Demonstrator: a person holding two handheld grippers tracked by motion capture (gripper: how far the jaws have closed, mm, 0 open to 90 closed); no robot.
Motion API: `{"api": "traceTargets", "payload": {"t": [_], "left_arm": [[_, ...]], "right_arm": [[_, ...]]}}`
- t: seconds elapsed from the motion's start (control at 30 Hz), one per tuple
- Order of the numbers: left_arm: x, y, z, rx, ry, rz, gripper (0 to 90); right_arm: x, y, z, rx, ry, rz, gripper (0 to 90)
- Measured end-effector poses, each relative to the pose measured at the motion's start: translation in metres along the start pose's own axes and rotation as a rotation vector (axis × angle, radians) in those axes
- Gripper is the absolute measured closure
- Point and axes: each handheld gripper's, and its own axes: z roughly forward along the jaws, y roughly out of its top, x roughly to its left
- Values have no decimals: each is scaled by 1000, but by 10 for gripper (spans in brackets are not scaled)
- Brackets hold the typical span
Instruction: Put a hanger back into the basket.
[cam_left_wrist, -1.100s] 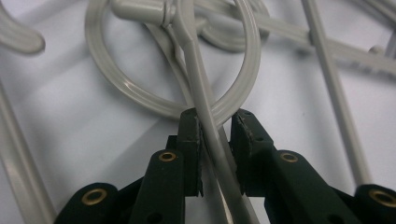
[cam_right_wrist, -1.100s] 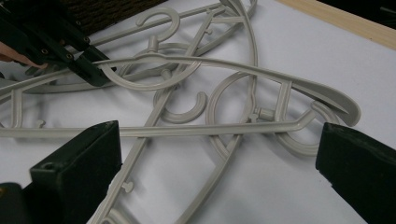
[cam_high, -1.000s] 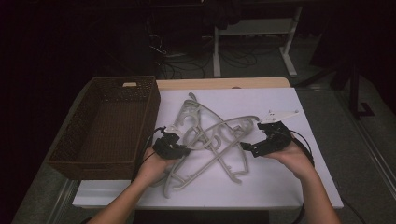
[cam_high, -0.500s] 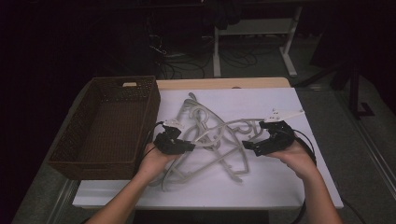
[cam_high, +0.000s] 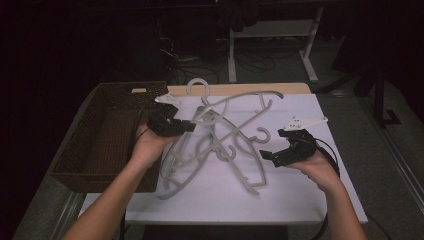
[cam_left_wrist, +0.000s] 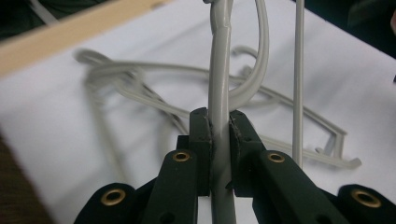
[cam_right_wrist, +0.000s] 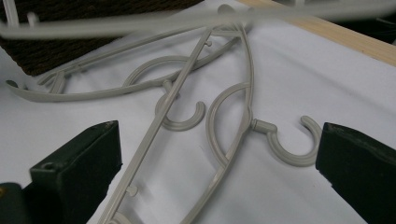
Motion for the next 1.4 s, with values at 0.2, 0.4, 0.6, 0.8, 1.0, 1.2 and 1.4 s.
{"api": "traceTargets", "payload": {"t": [0.2, 0.4, 0.6, 0.8, 1.0, 1.2, 1.4], "left_arm": [[30, 13, -36, -28, 31, 12, 817], [71, 6, -70, -34, 90, -1, 817], [111, -15, -109, -43, 168, -28, 817], [145, -44, -139, -39, 236, -62, 817], [165, -75, -148, 1, 289, -91, 816], [181, -98, -154, 36, 331, -107, 816], [188, -112, -151, 72, 356, -124, 816]], "right_arm": [[0, 0, 1, 3, -1, 0, 2], [0, 0, 1, 5, -1, 4, 2], [0, 0, 2, 6, -1, 6, 2], [0, 0, 3, 10, -2, 3, 2], [1, 0, 6, 18, 0, 4, 2], [1, -1, 7, 24, -1, 7, 2], [1, -2, 9, 28, 0, 11, 2]]}}
